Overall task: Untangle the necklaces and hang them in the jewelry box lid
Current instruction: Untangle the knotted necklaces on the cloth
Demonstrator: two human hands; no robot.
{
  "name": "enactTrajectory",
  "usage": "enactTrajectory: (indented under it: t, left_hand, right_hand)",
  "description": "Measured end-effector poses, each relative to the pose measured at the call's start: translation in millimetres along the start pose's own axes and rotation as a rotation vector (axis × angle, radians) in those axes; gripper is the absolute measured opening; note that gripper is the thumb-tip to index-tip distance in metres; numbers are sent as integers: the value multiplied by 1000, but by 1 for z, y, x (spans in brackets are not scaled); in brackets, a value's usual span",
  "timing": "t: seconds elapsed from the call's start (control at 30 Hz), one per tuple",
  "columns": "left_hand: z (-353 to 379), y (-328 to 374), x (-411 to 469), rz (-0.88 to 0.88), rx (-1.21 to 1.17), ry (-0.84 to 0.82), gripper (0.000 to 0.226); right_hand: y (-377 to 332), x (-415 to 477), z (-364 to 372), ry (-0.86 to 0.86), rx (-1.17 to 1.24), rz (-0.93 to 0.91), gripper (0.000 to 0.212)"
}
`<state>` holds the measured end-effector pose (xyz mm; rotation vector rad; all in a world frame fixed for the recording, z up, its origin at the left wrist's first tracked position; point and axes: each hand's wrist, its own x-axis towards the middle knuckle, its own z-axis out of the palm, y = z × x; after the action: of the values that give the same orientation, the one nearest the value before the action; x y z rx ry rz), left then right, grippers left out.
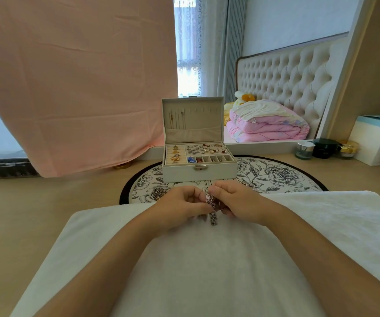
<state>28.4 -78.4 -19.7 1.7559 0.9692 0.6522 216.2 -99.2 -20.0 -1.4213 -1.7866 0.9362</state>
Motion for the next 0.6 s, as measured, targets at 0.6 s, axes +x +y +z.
enactTrajectory:
  t: [0.6]
  left_hand:
    - [1, -10, 4, -12, -234, 166, 5]
  right_hand:
    - [-1, 0, -8, 190, -112, 54, 24]
